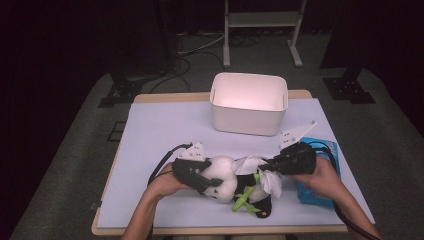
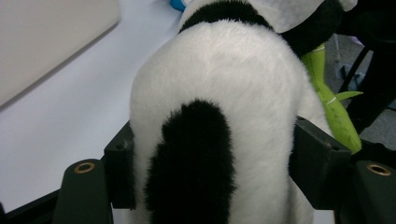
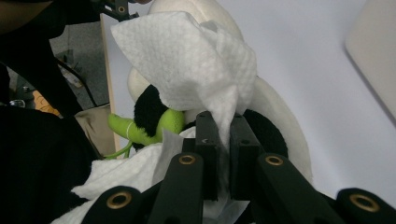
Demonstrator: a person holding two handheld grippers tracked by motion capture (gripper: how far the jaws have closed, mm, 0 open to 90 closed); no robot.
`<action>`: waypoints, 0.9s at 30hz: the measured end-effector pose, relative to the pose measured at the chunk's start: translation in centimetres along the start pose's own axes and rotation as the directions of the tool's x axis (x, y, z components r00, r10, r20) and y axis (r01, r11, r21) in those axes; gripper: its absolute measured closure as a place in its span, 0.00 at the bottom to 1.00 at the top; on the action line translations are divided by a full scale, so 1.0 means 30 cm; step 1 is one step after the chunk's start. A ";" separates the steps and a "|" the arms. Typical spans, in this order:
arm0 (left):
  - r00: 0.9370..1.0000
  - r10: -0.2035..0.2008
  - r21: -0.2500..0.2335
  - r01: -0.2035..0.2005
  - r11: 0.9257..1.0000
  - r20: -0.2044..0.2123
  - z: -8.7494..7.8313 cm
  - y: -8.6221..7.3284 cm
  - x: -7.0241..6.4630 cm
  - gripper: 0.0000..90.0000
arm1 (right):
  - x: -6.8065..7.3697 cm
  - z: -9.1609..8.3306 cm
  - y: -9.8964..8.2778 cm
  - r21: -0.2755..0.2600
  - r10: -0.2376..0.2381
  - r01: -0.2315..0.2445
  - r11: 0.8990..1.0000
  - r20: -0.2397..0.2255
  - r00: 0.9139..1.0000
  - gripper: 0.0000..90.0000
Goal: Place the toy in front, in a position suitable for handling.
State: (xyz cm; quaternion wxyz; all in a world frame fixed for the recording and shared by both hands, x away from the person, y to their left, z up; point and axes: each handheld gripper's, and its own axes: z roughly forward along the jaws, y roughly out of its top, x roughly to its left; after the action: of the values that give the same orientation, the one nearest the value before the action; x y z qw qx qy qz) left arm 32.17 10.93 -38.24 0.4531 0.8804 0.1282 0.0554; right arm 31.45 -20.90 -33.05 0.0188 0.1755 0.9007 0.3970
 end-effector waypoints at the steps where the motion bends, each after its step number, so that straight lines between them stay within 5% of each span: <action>1: 1.000 0.014 -0.005 -0.014 1.000 -0.018 -0.002 0.002 -0.001 0.33 | -0.002 -0.002 0.006 -0.005 -0.001 0.001 1.000 0.008 1.000 0.93; 6: 0.995 0.066 -0.014 -0.067 0.998 -0.079 -0.022 0.021 -0.009 0.33 | -0.018 -0.001 0.036 -0.030 -0.002 0.003 1.000 0.017 1.000 0.93; 13: 0.993 0.090 -0.021 -0.092 0.996 -0.074 -0.019 0.009 -0.015 0.32 | -0.001 0.061 0.096 -0.002 -0.048 0.048 0.999 0.002 0.999 0.93; 22: 0.997 0.063 -0.034 -0.065 0.997 -0.044 -0.021 -0.001 -0.007 0.28 | -0.036 -0.003 0.024 -0.035 0.017 -0.016 0.999 0.016 1.000 0.93; 27: 1.000 -0.009 -0.007 0.009 1.000 -0.014 -0.012 -0.008 0.009 0.18 | -0.036 -0.024 -0.034 -0.046 0.048 -0.048 0.998 0.007 0.999 0.93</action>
State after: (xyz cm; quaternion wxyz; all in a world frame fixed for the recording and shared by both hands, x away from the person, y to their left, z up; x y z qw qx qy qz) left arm 32.32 11.41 -38.23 0.4555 0.8779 0.1351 0.0602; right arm 32.03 -22.40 -33.40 0.0169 0.1983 0.8869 0.4170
